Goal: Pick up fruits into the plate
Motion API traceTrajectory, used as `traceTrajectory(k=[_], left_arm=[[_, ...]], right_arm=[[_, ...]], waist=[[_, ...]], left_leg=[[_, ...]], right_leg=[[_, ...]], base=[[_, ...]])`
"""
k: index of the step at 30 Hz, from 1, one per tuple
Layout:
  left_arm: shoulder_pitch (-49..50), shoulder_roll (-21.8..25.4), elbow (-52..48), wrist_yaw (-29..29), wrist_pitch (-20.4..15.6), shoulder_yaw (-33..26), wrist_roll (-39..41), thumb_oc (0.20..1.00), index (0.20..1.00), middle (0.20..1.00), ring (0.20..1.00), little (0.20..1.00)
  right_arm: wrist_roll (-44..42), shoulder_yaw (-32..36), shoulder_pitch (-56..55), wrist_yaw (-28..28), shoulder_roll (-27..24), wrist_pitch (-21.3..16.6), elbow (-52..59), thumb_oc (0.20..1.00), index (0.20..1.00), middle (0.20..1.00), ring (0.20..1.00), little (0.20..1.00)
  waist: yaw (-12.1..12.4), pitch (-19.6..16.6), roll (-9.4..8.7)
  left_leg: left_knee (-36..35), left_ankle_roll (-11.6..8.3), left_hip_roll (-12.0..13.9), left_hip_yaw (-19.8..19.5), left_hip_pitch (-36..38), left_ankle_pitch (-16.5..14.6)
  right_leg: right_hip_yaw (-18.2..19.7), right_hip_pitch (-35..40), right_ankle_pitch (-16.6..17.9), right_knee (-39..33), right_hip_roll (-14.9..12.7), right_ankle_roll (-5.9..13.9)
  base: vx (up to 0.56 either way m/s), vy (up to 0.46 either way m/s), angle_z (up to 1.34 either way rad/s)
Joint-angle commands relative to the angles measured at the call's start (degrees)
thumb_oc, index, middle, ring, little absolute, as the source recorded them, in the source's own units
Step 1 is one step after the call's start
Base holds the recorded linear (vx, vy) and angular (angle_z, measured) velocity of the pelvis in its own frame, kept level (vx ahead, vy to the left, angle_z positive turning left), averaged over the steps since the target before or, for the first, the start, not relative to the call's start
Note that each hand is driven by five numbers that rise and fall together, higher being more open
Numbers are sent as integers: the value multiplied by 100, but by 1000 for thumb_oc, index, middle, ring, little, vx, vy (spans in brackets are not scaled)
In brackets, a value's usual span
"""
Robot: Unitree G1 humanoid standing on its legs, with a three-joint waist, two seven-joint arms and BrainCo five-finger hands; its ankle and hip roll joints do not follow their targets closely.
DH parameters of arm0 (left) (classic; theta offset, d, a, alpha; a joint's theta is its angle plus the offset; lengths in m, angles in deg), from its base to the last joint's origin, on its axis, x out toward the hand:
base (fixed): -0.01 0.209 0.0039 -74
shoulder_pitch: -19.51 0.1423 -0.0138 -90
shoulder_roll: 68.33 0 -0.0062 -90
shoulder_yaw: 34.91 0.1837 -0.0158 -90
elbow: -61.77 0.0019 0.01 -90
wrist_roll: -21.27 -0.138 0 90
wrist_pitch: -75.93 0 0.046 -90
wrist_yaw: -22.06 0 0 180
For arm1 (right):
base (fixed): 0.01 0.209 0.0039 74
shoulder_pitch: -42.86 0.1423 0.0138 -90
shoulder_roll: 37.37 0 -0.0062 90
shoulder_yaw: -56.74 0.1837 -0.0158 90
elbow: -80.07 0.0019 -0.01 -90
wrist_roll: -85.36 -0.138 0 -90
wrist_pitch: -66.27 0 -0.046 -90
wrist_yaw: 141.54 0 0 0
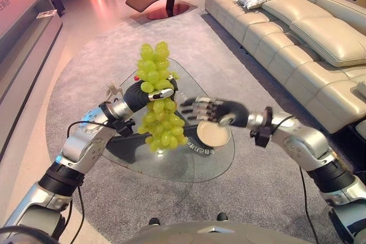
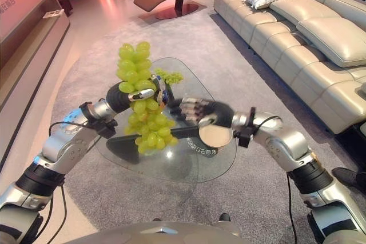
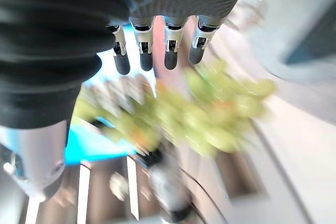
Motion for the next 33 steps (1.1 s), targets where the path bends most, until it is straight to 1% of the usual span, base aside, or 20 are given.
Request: traceTrajectory(k=[1, 4, 6, 10, 12, 13, 15, 18, 22, 27, 29, 33], left_arm=[[-365, 76, 197, 82, -516, -390, 24, 200, 200, 200, 200, 200], [-417, -70, 152, 80, -466, -356, -86, 200, 200, 200, 200, 200], [-499, -163, 165, 64, -439, -285, -97, 200, 200, 200, 200, 200], [-648, -249, 168, 123, -386, -154, -49, 200, 200, 200, 200, 200], [-722, -277, 125, 170, -363, -71, -28, 200, 200, 200, 200, 200], [-842, -308, 92, 178, -345, 38, -31, 200, 200, 200, 200, 200], [-987, -318, 90, 103, -459, 165, -271, 200, 200, 200, 200, 200], [-1274, -323, 88, 45, -475, 346, -243, 200, 200, 200, 200, 200], [-1549, -363, 60, -77, -541, 497, -132, 200, 200, 200, 200, 200], [-1900, -526, 43, -393, -529, 756, -216, 200, 200, 200, 200, 200], [-1993, -582, 63, -561, -402, 820, -259, 200, 200, 200, 200, 200], [-2091, -774, 238, -780, -205, 927, -341, 200, 200, 200, 200, 200]], right_arm=[[-416, 334, 169, -348, 414, -558, -76, 1000, 1000, 1000, 1000, 1000], [-313, 464, 168, -663, 682, -600, -150, 1000, 1000, 1000, 1000, 1000], [-219, 427, 226, -806, 791, -590, -252, 1000, 1000, 1000, 1000, 1000], [-130, 300, 295, -917, 897, -549, -383, 1000, 1000, 1000, 1000, 1000], [-111, 199, 339, -957, 931, -484, -453, 1000, 1000, 1000, 1000, 1000], [-187, 82, 420, -972, 953, -379, -524, 1000, 1000, 1000, 1000, 1000], [-515, -65, 521, -907, 1040, -121, -639, 1000, 1000, 1000, 1000, 1000], [-810, -300, 652, -496, 1223, 221, -731, 1000, 1000, 1000, 1000, 1000], [-1068, -604, 690, -305, 1362, 487, -604, 1000, 1000, 1000, 1000, 1000], [-1166, -923, 770, -224, 1572, 694, -394, 1000, 1000, 1000, 1000, 1000], [-1144, -1009, 800, -170, 1673, 789, -329, 1000, 1000, 1000, 1000, 1000], [-1055, -1247, 899, -142, 1822, 844, -242, 1000, 1000, 1000, 1000, 1000]], waist=[[83, -147, -141], [74, -143, -122], [70, -148, -108], [61, -138, -101], [60, -134, -102], [57, -130, -104], [64, -120, -104], [80, -128, -118], [76, -141, -131], [28, -145, -130], [6, -145, -126], [-24, -150, -129]], left_leg=[[129, -16, 22, -72, 80, -832], [136, -10, 25, -79, 74, -836], [139, -10, 20, -86, 73, -841], [135, -6, 18, -85, 84, -841], [137, -7, 17, -90, 81, -838], [141, -9, 17, -92, 76, -832], [144, -10, 18, -96, 82, -830], [146, -10, 12, -116, 76, -831], [147, -5, 8, -134, 70, -833], [152, 9, -5, -138, 89, -841], [155, 18, -17, -139, 99, -843], [157, 31, -33, -132, 111, -845]], right_leg=[[-314, 335, -626, 157, -199, 183], [-310, 334, -639, 165, -193, 177], [-304, 331, -647, 169, -191, 171], [-299, 339, -643, 160, -186, 165], [-290, 337, -644, 162, -182, 158], [-284, 336, -643, 165, -178, 151], [-286, 340, -649, 176, -177, 147], [-284, 346, -665, 186, -169, 134], [-256, 344, -680, 192, -157, 128], [-186, 340, -681, 199, -141, 120], [-154, 339, -681, 205, -136, 118], [-103, 332, -672, 198, -127, 119]], base=[[0, 0, 0], [0, 0, 0], [0, 0, 0], [0, 0, 0], [0, 0, 0], [0, 0, 0], [0, 0, 0], [0, 0, 0], [1, -4, 1], [0, 0, 0], [0, 0, 0], [0, 0, 0]])
